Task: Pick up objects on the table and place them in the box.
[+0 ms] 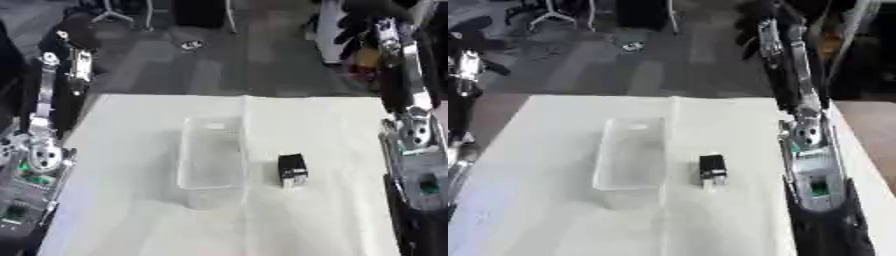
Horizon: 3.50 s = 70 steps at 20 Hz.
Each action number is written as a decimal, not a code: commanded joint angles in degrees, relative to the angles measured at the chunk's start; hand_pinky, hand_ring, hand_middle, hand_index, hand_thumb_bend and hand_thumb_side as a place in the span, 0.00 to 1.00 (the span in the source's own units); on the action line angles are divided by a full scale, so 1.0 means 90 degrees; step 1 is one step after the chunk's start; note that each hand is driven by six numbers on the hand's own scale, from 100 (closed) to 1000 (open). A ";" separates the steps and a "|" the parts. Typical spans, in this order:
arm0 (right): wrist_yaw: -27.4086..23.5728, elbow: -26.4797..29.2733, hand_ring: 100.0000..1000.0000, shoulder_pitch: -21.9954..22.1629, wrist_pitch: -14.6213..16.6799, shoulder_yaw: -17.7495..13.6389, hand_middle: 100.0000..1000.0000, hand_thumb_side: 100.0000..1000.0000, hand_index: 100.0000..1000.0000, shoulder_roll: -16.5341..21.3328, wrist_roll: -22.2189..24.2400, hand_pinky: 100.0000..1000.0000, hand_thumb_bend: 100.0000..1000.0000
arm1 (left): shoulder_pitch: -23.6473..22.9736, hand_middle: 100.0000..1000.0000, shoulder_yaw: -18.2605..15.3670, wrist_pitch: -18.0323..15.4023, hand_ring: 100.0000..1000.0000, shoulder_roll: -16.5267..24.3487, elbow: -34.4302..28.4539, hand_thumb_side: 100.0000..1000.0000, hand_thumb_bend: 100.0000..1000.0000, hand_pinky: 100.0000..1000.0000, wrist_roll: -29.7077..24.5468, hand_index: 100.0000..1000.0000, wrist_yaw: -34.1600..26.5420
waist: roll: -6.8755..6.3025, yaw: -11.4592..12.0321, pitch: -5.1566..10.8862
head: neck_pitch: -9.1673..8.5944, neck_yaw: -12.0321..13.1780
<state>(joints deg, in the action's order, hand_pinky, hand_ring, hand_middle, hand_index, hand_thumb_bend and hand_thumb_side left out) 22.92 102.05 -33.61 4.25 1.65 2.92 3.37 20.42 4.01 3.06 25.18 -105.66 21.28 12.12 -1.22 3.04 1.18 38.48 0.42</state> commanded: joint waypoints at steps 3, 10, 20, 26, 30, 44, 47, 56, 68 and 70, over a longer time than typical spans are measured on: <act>0.0027 0.0058 0.44 -0.0097 -0.0004 -0.0012 0.49 1.00 0.68 0.0084 0.0038 0.29 0.01 | 0.0075 0.83 -0.0033 0.0003 0.72 0.0089 -0.0075 1.00 0.06 0.44 -0.0004 0.86 -0.0014 | -0.0007 0.0010 0.0046 | 0.0009 -0.0076; 0.0032 0.0058 0.44 -0.0097 -0.0005 -0.0014 0.49 1.00 0.68 0.0084 0.0050 0.29 0.01 | 0.0075 0.83 -0.0032 0.0004 0.72 0.0089 -0.0076 1.00 0.06 0.44 -0.0005 0.86 -0.0013 | -0.0006 0.0011 0.0046 | 0.0014 -0.0072; 0.0037 0.0060 0.44 -0.0097 -0.0009 -0.0014 0.49 1.00 0.68 0.0086 0.0052 0.29 0.01 | 0.0075 0.83 -0.0032 0.0003 0.72 0.0089 -0.0080 1.00 0.06 0.44 -0.0006 0.86 -0.0015 | -0.0007 0.0009 0.0045 | 0.0018 -0.0066; 0.0042 0.0059 0.44 -0.0097 -0.0010 -0.0015 0.49 1.00 0.68 0.0085 0.0051 0.29 0.01 | 0.0075 0.83 -0.0031 0.0004 0.72 0.0089 -0.0080 1.00 0.06 0.44 -0.0007 0.86 -0.0015 | -0.0007 0.0008 0.0046 | 0.0020 -0.0061; 0.0040 0.0062 0.44 -0.0095 -0.0012 -0.0017 0.49 1.00 0.68 0.0079 0.0052 0.29 0.01 | 0.0078 0.83 -0.0037 0.0004 0.72 0.0088 -0.0082 1.00 0.06 0.44 -0.0002 0.86 -0.0015 | -0.0008 0.0010 0.0049 | 0.0004 -0.0056; 0.0033 0.0068 0.44 -0.0094 -0.0013 -0.0022 0.49 1.00 0.68 0.0082 0.0062 0.29 0.01 | 0.0079 0.83 -0.0038 0.0006 0.72 0.0088 -0.0083 1.00 0.06 0.44 0.0005 0.86 -0.0015 | -0.0008 0.0009 0.0049 | -0.0104 -0.0073; 0.0032 0.0067 0.44 -0.0095 -0.0012 -0.0019 0.49 1.00 0.68 0.0083 0.0067 0.29 0.01 | 0.0081 0.83 -0.0037 0.0005 0.72 0.0087 -0.0083 1.00 0.06 0.44 0.0003 0.86 -0.0014 | -0.0008 0.0009 0.0050 | -0.0101 -0.0075; 0.0026 0.0060 0.44 -0.0095 -0.0008 -0.0018 0.49 1.00 0.68 0.0087 0.0078 0.29 0.01 | 0.0080 0.83 -0.0035 0.0007 0.72 0.0086 -0.0082 1.00 0.06 0.44 -0.0001 0.86 -0.0015 | -0.0007 0.0010 0.0050 | -0.0112 -0.0065; 0.0281 -0.0337 0.48 -0.0162 0.0032 -0.0148 0.55 1.00 0.77 0.0137 0.0473 0.32 0.22 | 0.0057 0.83 -0.0046 0.0010 0.72 0.0098 -0.0072 1.00 0.06 0.44 0.0003 0.86 -0.0020 | -0.0018 0.0013 0.0063 | -0.0128 0.0099; 0.0632 -0.0757 0.49 -0.0404 0.0106 -0.0171 0.57 1.00 0.81 0.0276 0.0843 0.34 0.28 | 0.0052 0.83 -0.0037 0.0009 0.72 0.0099 -0.0068 1.00 0.06 0.44 -0.0006 0.86 -0.0024 | -0.0011 0.0040 0.0080 | -0.0158 -0.0002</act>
<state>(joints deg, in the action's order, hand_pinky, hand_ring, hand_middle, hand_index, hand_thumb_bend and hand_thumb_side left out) 27.21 96.08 -35.78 4.95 0.52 4.18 9.48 20.39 4.01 3.21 25.18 -105.66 21.20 12.12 -1.26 3.37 1.21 37.85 0.63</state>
